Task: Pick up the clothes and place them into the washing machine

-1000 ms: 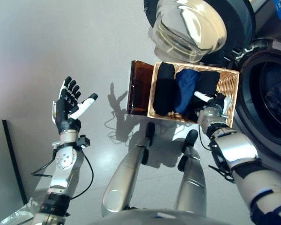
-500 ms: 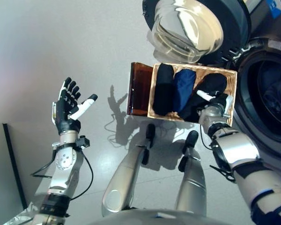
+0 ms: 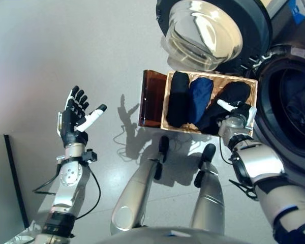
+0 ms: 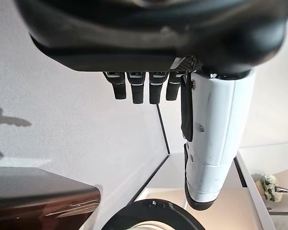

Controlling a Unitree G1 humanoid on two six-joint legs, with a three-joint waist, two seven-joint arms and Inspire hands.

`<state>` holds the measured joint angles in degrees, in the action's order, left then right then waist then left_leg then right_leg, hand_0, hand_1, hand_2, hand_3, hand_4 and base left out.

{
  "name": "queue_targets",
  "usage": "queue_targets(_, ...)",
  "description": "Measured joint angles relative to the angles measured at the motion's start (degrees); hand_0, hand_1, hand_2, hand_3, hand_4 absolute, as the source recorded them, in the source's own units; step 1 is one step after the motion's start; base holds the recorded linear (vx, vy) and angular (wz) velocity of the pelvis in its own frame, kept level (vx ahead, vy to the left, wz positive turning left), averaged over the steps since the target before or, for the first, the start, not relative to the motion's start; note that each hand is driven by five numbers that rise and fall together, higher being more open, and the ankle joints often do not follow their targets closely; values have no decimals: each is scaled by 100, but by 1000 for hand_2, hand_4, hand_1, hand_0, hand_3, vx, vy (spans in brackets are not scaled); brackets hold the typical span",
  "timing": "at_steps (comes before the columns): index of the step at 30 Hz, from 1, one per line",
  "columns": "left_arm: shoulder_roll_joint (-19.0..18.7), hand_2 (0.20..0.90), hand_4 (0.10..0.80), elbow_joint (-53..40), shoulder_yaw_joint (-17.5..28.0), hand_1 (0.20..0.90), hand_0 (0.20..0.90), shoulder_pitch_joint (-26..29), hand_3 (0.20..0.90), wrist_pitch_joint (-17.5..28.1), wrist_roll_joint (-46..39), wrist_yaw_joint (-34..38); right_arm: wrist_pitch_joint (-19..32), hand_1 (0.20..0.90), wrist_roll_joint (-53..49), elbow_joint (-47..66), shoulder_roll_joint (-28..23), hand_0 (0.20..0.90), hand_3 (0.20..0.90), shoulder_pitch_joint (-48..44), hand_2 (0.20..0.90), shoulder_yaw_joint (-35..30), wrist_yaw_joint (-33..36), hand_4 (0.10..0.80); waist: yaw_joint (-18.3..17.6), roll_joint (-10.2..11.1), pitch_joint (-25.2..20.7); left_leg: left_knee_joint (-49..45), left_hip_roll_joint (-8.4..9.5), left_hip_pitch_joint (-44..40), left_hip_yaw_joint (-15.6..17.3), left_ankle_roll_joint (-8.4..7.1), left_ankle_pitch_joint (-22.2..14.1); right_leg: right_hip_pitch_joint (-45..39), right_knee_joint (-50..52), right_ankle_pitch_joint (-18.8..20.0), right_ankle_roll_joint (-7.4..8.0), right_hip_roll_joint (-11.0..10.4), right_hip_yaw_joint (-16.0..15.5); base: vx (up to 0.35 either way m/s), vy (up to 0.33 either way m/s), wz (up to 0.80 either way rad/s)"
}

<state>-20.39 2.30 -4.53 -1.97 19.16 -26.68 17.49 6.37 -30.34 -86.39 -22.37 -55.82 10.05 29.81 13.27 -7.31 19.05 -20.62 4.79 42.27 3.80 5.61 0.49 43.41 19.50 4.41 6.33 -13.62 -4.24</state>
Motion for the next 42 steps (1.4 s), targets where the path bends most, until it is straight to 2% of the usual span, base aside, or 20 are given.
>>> queue_targets(3, -14, 900, 800, 15, -1, 900, 900, 19, 900, 0, -3, 2, 30, 200, -93, 299, 5, 200, 200, 168, 200, -72, -1, 300, 0, 1, -1, -43, -12, -16, 54, 0, -11, -5, 19, 18, -23, 30, 32, 11, 1, -4)
queue_targets(11, -34, 900, 800, 59, 32, 900, 900, -13, 900, 3, -21, 11, 181, 200, -632, 954, -7, 200, 200, 350, 200, -395, -31, 300, -68, 1, -27, 121, -20, -516, 183, 18, -27, -487, -286, 113, 63, 43, 143, 30, -19, -10)
queue_targets(13, -30, 900, 800, 110, 41, 900, 900, -3, 900, 3, -33, 10, 445, 200, -954, 1409, 10, 200, 200, 466, 200, -540, -188, 300, -131, 28, -104, 168, -30, -530, 222, 18, -23, -499, -381, 158, 106, 45, 182, 9, -47, -13)
queue_targets(16, -22, 900, 800, 252, 39, 900, 900, 82, 900, 4, -36, -10, 800, 200, -1519, 1858, 48, 200, 200, 689, 200, -827, -395, 300, -218, 28, -118, 205, -35, -628, 263, 20, -27, -555, -387, 184, 75, 70, 193, 26, -34, -7)
queue_targets(21, 202, 900, 800, 483, 131, 900, 900, 29, 900, 7, -140, -38, 1543, 200, -2814, 3032, 771, 200, 200, 1609, 200, -1767, -879, 300, -306, 69, -222, 383, -41, -886, 322, 23, -20, -744, -464, 183, 65, 93, 215, 13, -14, -6)
queue_targets(26, 298, 900, 800, 519, 127, 900, 900, 11, 900, 11, -270, -137, 1936, 200, -3766, 3063, 1144, 200, 200, 2084, 200, -1875, -1114, 300, -336, 46, -242, 475, -61, -990, 374, 12, -12, -778, -495, 170, 48, 106, 280, -1, -5, -8)
queue_targets(31, 477, 900, 800, 520, 126, 900, 900, -49, 900, 13, -407, -169, 2191, 200, -4373, 3064, 1396, 200, 200, 2377, 200, -1900, -1483, 300, -326, -43, -297, 495, -78, -988, 408, 9, -11, -737, -485, 166, 48, 115, 317, -6, 6, -3)
queue_targets(34, 599, 900, 800, 520, 117, 900, 900, -122, 900, 18, -530, -263, 2261, 200, -4674, 3068, 1504, 200, 200, 2462, 200, -1899, -1620, 300, -316, -198, -365, 522, -77, -980, 458, 8, -8, -681, -459, 167, 44, 115, 361, -14, 15, -5)
queue_targets(37, 669, 900, 800, 520, 95, 900, 900, -170, 900, 55, -534, -264, 2268, 200, -4720, 3067, 1566, 200, 200, 2468, 200, -1914, -1623, 300, -309, -327, -440, 535, -77, -978, 458, 7, -8, -658, -429, 151, 24, 117, 361, 0, 0, 0)
queue_targets(42, 670, 900, 800, 519, 100, 900, 900, -263, 900, 148, -544, -262, 2502, 200, -4719, 3067, 1538, 200, 200, 2396, 200, -1969, -1620, 300, -293, -423, -481, 503, -77, -846, 452, -18, 9, -446, -224, 72, -16, 108, 365, 4, -4, 2)
